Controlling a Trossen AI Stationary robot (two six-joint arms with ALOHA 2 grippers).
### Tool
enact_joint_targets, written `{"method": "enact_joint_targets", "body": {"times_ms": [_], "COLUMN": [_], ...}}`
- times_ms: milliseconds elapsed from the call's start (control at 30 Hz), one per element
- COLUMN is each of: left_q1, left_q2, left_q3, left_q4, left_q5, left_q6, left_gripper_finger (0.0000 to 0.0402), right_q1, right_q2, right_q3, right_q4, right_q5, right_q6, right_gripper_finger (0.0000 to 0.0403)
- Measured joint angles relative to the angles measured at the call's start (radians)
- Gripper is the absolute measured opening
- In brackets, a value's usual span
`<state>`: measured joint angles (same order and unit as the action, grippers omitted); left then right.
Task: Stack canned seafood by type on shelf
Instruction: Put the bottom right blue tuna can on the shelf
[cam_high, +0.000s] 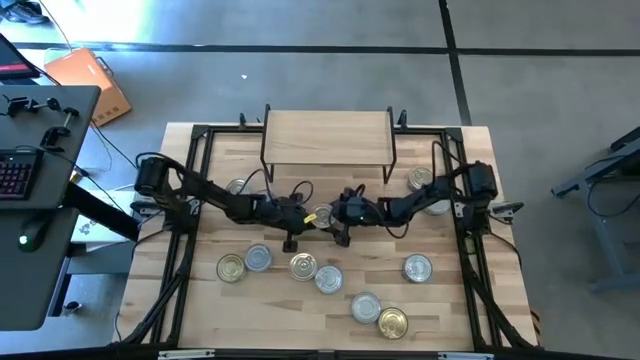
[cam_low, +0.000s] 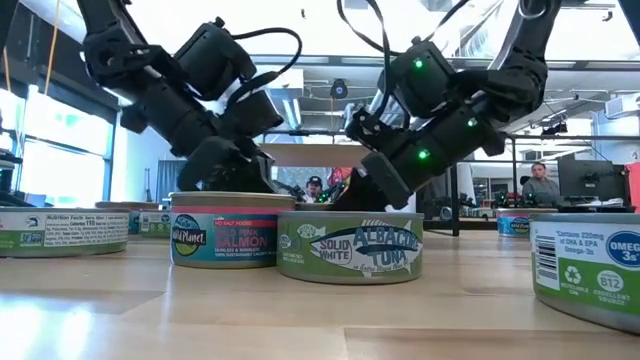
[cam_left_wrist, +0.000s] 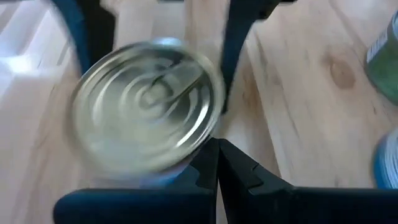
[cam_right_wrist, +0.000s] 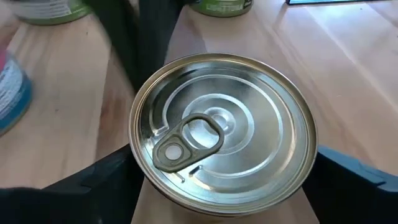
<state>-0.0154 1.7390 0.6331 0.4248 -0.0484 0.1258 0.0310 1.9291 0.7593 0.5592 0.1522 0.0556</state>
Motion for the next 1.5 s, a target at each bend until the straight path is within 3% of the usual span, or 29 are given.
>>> {"method": "enact_joint_targets", "body": {"times_ms": [300, 467, 633, 767, 900, 1100, 1267, 1500], "left_q1": [-0.024, -0.026, -0.026, -0.030, -0.040, -0.066, -0.070, -0.073], "left_q2": [-0.160, -0.231, -0.264, -0.265, -0.261, -0.252, -0.252, -0.251], "left_q3": [-0.001, -0.020, -0.030, -0.032, -0.032, -0.032, -0.032, -0.032], "left_q4": [-0.352, -0.374, -0.372, -0.365, -0.340, -0.254, -0.201, -0.194], "left_q5": [-0.227, -0.266, -0.266, -0.265, -0.264, -0.265, -0.268, -0.270], "left_q6": [-0.032, -0.048, -0.054, -0.054, -0.053, -0.034, -0.002, 0.017], "left_gripper_finger": [0.0000, 0.0000, 0.0000, 0.0000, 0.0000, 0.0000, 0.0000, 0.0000], "right_q1": [0.070, 0.114, 0.123, 0.044, -0.106, -0.281, -0.356, -0.404], "right_q2": [-0.077, -0.212, -0.328, -0.375, -0.372, -0.374, -0.374, -0.395], "right_q3": [-0.005, 0.035, 0.175, 0.318, 0.377, 0.357, 0.357, 0.368], "right_q4": [-0.130, -0.275, -0.546, -0.781, -0.921, -0.919, -0.918, -0.943], "right_q5": [0.083, 0.189, 0.327, 0.428, 0.432, 0.468, 0.420, 0.343], "right_q6": [0.078, 0.108, 0.114, 0.100, 0.138, 0.312, 0.356, 0.386], "right_gripper_finger": [0.0353, 0.0353, 0.0353, 0.0351, 0.0351, 0.0351, 0.0387, 0.0390]}}
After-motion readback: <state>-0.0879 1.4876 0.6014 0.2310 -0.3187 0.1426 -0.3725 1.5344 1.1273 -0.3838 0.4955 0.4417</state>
